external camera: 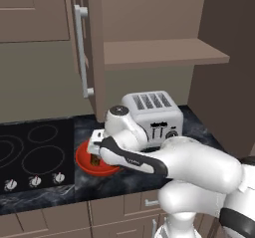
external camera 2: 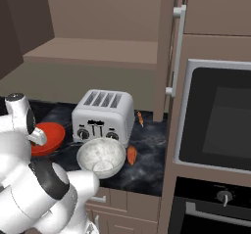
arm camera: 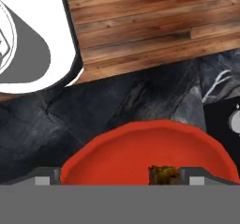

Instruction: Pick both bowls and place them on the counter. Then place the sweet potato in one bowl and place the sweet potato in the other bowl.

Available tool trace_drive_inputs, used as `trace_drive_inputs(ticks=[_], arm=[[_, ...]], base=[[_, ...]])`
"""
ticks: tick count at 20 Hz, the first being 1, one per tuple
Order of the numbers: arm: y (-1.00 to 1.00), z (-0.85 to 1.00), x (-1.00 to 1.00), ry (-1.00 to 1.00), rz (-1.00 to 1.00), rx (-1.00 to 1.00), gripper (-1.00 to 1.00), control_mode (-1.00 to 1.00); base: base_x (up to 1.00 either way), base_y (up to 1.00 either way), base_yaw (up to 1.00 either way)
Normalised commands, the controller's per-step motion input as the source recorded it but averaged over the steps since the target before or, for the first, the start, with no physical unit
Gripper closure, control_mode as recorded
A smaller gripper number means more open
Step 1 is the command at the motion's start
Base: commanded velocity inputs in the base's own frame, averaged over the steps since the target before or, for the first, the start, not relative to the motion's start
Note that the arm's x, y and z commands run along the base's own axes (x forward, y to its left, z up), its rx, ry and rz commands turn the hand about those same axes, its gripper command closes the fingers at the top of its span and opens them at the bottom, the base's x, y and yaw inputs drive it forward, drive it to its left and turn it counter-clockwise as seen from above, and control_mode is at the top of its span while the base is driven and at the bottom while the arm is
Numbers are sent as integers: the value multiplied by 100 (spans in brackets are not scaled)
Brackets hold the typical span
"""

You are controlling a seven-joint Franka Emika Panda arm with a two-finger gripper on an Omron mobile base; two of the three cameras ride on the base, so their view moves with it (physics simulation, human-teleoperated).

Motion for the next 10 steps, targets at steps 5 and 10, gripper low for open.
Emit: trace_drive_inputs(ticks=[5,10], arm=[[-27,28,-44,0,-27,0,-100,-100],[-27,31,-37,0,-41,0,-100,-100]], base=[[0,0,0],[0,0,0]])
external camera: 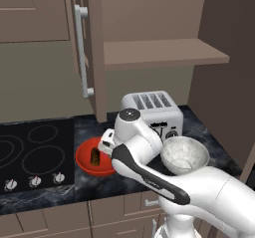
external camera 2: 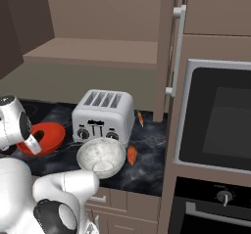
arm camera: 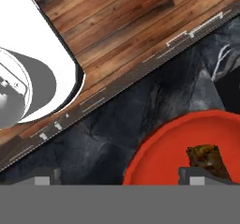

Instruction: Pick both bowls and place them on the counter. Then place the sweet potato in one bowl and place the sweet potato in the other bowl.

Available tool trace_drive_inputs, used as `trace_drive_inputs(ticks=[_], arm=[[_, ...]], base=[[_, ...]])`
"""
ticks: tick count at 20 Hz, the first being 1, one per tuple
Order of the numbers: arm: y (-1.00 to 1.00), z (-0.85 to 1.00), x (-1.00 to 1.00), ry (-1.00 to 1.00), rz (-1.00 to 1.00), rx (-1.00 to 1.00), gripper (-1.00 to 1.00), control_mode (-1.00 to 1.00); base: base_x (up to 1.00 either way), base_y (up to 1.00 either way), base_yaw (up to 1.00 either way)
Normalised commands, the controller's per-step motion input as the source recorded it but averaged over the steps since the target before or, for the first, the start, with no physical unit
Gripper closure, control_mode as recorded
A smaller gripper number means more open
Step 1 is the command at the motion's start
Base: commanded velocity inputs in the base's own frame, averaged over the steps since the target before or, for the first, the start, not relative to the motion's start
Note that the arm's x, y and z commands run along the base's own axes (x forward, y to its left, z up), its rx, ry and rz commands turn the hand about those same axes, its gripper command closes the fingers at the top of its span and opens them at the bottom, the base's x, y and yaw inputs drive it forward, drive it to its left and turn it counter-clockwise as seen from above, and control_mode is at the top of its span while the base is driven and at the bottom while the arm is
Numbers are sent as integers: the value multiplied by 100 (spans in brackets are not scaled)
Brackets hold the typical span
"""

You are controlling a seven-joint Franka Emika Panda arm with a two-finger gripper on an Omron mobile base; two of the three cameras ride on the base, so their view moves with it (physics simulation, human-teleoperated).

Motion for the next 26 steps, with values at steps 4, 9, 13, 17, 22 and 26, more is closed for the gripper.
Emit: trace_drive_inputs(ticks=[4,9,13,17,22,26], arm=[[-21,33,-29,0,-53,0,-100,-100],[-14,34,-24,-1,-58,2,-100,-100],[-10,39,-23,-9,-53,7,-100,-100],[-16,40,-25,-13,-43,8,-100,-100],[-30,33,-34,-9,-29,13,-100,-100],[-39,20,-48,-10,-14,22,-100,-100]], base=[[0,0,0],[0,0,0],[0,0,0],[0,0,0],[0,0,0],[0,0,0]])
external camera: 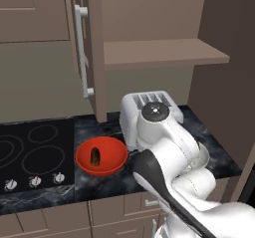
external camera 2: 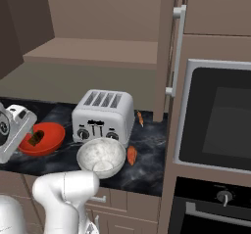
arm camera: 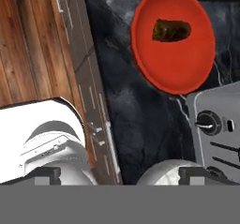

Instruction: Pick both bowls and place them on the counter. Then place the sweet potato in one bowl and place the sweet potato in the other bowl.

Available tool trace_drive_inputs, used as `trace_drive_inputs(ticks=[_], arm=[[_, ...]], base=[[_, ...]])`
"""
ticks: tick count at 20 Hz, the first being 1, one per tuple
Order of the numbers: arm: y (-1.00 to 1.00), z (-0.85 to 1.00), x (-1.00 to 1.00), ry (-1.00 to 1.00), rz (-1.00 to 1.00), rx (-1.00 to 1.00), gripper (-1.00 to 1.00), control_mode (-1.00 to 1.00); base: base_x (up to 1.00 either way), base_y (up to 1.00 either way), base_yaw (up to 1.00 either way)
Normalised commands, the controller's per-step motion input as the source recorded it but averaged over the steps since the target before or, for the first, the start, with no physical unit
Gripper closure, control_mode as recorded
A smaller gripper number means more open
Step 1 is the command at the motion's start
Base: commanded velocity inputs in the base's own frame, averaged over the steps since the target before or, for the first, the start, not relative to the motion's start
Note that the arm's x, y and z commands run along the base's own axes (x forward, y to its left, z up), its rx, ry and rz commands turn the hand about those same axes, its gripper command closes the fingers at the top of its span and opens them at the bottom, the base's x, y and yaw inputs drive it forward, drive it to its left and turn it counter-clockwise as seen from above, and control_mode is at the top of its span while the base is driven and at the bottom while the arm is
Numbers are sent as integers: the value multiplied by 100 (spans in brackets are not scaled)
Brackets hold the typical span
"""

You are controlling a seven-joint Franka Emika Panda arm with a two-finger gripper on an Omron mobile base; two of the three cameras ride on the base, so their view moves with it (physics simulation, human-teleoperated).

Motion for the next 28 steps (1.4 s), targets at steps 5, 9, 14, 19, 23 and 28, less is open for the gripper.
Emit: trace_drive_inputs(ticks=[5,9,14,19,23,28], arm=[[-40,9,-54,-13,-8,28,-100,-100],[-40,0,-40,-24,-13,19,-100,-100],[-41,6,-9,-8,-39,5,-100,-100],[-43,18,-11,0,-43,11,-100,-100],[-50,4,-15,-2,-32,10,-100,-100],[-56,0,-2,-2,-33,5,-100,-100]], base=[[0,0,0],[0,0,0],[0,0,0],[0,0,0],[0,0,0],[0,0,0]])
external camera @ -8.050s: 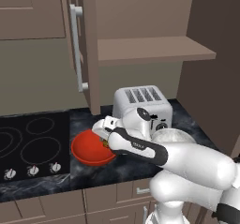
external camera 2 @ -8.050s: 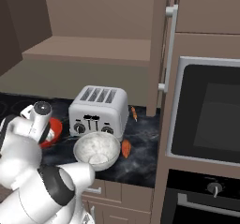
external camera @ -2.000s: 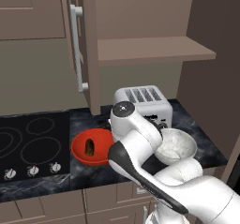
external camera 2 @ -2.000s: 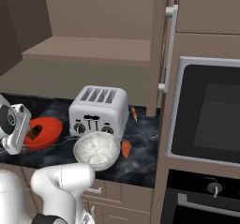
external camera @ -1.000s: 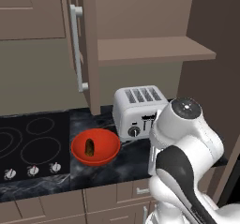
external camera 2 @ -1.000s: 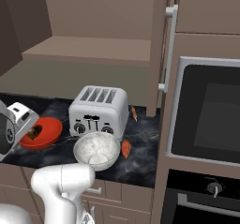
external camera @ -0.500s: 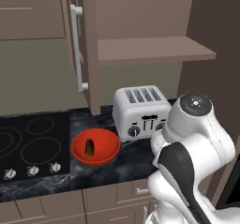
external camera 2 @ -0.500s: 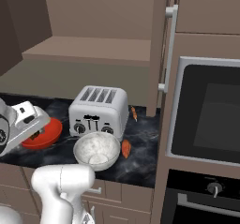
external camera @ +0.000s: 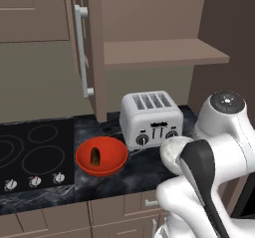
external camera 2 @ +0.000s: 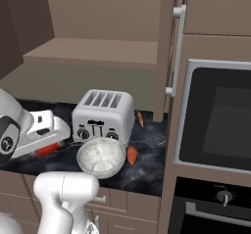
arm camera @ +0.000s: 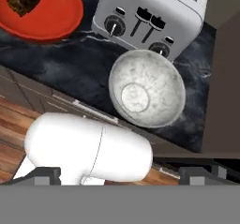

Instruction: Pick both bowls and place them on the counter. Then place the sweet potato in one bowl and place the sweet potato in the other bowl.

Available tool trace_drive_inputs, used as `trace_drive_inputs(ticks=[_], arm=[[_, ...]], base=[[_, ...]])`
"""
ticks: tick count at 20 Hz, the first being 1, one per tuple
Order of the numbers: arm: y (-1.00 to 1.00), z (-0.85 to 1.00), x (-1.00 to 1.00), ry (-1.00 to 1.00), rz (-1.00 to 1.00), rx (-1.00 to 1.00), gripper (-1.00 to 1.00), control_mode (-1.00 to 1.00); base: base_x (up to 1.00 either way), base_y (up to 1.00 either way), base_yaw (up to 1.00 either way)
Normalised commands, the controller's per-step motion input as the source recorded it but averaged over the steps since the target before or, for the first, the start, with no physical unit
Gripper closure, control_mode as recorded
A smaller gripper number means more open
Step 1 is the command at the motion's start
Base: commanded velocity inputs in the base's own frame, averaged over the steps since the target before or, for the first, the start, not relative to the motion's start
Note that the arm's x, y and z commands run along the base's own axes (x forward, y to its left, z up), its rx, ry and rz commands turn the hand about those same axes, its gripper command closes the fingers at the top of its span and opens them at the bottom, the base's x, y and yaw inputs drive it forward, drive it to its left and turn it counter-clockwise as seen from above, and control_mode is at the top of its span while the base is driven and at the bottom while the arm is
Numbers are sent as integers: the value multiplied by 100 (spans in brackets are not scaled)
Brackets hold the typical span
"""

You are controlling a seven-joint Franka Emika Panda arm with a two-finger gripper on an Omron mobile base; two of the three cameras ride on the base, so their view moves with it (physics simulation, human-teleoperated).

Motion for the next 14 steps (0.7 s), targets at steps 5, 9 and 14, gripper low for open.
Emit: trace_drive_inputs(ticks=[5,9,14], arm=[[-48,0,2,-2,-34,2,-100,-100],[-37,-6,16,-6,-31,4,-100,-100],[-39,-10,25,-7,-27,5,-100,-100]], base=[[0,0,0],[0,0,0],[0,0,0]])
